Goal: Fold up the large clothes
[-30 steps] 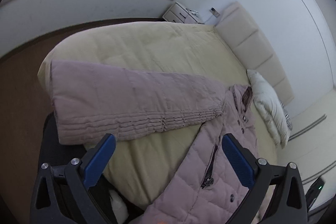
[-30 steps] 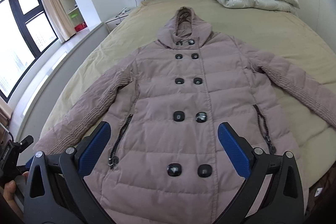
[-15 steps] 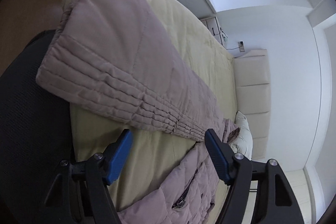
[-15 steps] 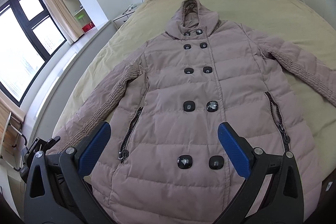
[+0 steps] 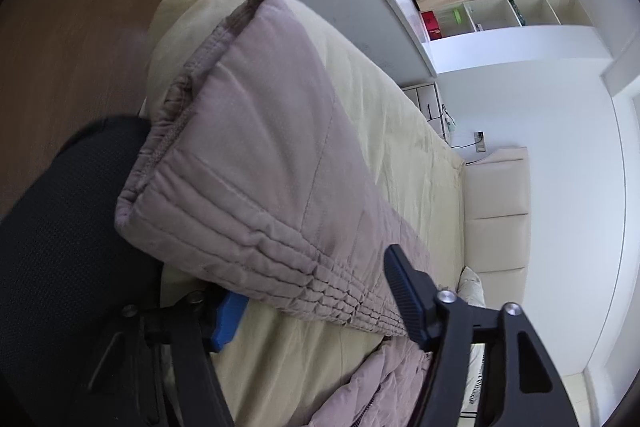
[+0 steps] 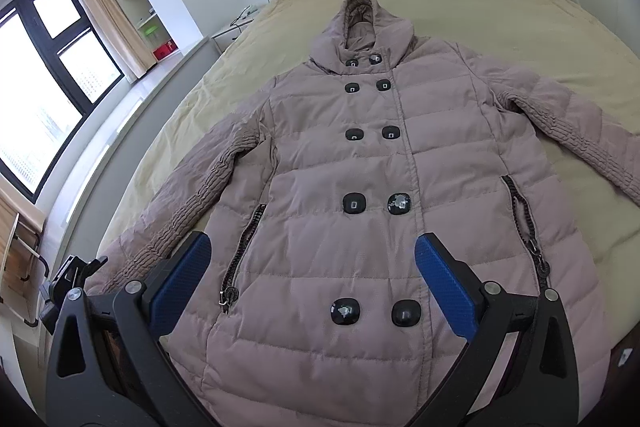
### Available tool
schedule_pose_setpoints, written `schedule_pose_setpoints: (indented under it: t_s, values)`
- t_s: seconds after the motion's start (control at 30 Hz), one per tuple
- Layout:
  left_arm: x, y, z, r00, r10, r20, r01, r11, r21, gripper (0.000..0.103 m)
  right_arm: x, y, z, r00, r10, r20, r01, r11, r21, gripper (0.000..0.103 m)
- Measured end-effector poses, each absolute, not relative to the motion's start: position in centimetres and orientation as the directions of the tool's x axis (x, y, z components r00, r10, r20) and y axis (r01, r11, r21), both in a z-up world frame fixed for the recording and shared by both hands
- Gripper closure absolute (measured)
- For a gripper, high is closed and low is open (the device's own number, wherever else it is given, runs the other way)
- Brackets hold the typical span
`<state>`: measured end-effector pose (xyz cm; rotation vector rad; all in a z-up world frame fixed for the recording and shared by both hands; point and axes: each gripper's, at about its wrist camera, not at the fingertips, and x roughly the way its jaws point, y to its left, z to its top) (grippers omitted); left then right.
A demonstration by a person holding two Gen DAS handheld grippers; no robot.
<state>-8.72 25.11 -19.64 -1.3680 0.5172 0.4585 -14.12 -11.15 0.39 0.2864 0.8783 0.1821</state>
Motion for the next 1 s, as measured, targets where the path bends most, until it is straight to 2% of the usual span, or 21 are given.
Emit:
schedule_pose_setpoints:
  t_s: [0.03,0.1,0.2,0.3,0.37,0.47,0.6,0.67,0.77,0.9,1.0]
  values:
    - [-8.3,25.6,-18.8,0.796,0.033,-0.604,-0.597,0.209,-0.775,0.065,-14.2,-11.4,0.3,0.628,0.272,-0.729,-0.035,0.946,0.322,0.000]
    - [-7.6,26.7,-16.9,0.796,0.088,-0.599,-0.591,0.324,-0.739,0.078,-14.2,-11.9,0.2,0.631,0.272,-0.726,-0.027,0.944,0.330,0.000]
    - [-5.5,27.5,-14.1,0.800,0.165,-0.577,-0.576,0.483,-0.659,0.084,-14.3,-13.0,-0.1,0.636,0.259,-0.727,-0.007,0.944,0.330,0.000]
    - [-2.9,26.4,-11.0,0.821,0.189,-0.539,-0.525,0.621,-0.582,0.088,-14.5,-14.4,-0.5,0.637,0.249,-0.729,0.022,0.940,0.340,0.000]
    - [-0.8,23.1,-8.3,0.846,0.195,-0.497,-0.441,0.780,-0.444,0.089,-14.7,-15.3,-0.7,0.642,0.237,-0.729,0.042,0.939,0.342,0.000]
    - [1.6,15.8,-5.8,0.886,0.137,-0.443,-0.241,0.952,-0.187,0.091,-14.6,-16.7,-1.1,0.645,0.235,-0.728,0.065,0.931,0.358,0.000]
    - [1.8,4.7,-6.8,0.915,0.047,-0.400,0.031,0.982,0.187,0.092,-14.1,-18.8,-1.8,0.644,0.277,-0.713,0.095,0.896,0.434,0.000]
    - [1.1,1.0,-8.8,0.918,0.007,-0.396,0.123,0.946,0.301,0.092,-13.6,-20.0,-2.4,0.640,0.321,-0.698,0.100,0.866,0.490,0.000]
    - [1.1,-1.2,-10.9,0.903,-0.044,-0.428,0.202,0.921,0.333,0.092,-11.9,-21.0,-3.9,0.613,0.451,-0.649,0.094,0.774,0.626,0.000]
    - [0.1,-1.3,-12.4,0.892,-0.051,-0.449,0.218,0.919,0.328,0.092,-7.8,-19.8,-6.6,0.517,0.663,-0.541,0.063,0.601,0.797,0.002]
    - [-0.6,-2.0,-12.0,0.897,-0.042,-0.440,0.214,0.912,0.350,0.092,-4.5,-17.4,-9.1,0.435,0.768,-0.471,0.091,0.482,0.871,0.008]
